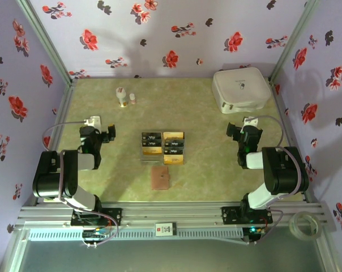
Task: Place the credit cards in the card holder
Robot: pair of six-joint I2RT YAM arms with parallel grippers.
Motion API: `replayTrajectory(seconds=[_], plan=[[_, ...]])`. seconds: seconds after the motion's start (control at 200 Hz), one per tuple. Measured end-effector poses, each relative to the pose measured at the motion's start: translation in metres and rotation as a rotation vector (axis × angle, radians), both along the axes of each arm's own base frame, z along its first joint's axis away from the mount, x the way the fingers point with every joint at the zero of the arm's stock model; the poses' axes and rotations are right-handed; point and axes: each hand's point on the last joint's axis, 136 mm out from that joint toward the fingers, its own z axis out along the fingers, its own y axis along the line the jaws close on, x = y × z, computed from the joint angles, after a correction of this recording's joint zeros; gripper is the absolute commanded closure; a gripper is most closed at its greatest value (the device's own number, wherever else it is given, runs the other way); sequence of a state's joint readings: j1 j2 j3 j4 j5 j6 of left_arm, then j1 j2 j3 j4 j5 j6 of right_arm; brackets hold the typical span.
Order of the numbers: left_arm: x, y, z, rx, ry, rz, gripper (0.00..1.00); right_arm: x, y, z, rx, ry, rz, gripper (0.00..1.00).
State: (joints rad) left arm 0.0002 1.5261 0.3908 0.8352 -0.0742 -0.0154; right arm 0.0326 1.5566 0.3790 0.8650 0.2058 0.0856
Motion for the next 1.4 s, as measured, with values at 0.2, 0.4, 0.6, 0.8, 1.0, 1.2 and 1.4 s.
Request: replayTrajectory(seconds=[0.2,0.4,0.6,0.8,1.0,1.2,1.4], plan=[[-0.004,0.006,0.039,0.001,-0.044,0.037,0.00,-0.008,-0.007,0.037,-0.009,-0.029,-0.038,0.01],[-0.009,0.018,0.110,-0.094,-0.128,0.149,0.00,-0.017,-0.008,0.120,0.084,-0.155,-0.073,0.01],[-0.034,-0.003,0.155,-0.262,-0.142,0.158,0.00,-0.049,-0.008,0.167,0.387,-0.289,-0.144,0.01],[-0.066,-0.052,0.133,-0.334,0.021,0.064,0.00,-0.046,0.055,0.159,0.478,-0.108,0.032,0.01],[-0.090,-0.090,0.104,-0.319,0.175,-0.032,0.00,-0.074,0.145,0.116,0.450,0.128,0.290,0.02],[-0.102,-0.111,0.081,-0.336,0.228,-0.125,0.00,-0.123,0.207,0.061,0.363,0.329,0.479,0.02],[-0.109,-0.133,0.062,-0.390,0.280,-0.210,0.00,-0.171,0.236,0.014,0.197,0.467,0.592,0.02]])
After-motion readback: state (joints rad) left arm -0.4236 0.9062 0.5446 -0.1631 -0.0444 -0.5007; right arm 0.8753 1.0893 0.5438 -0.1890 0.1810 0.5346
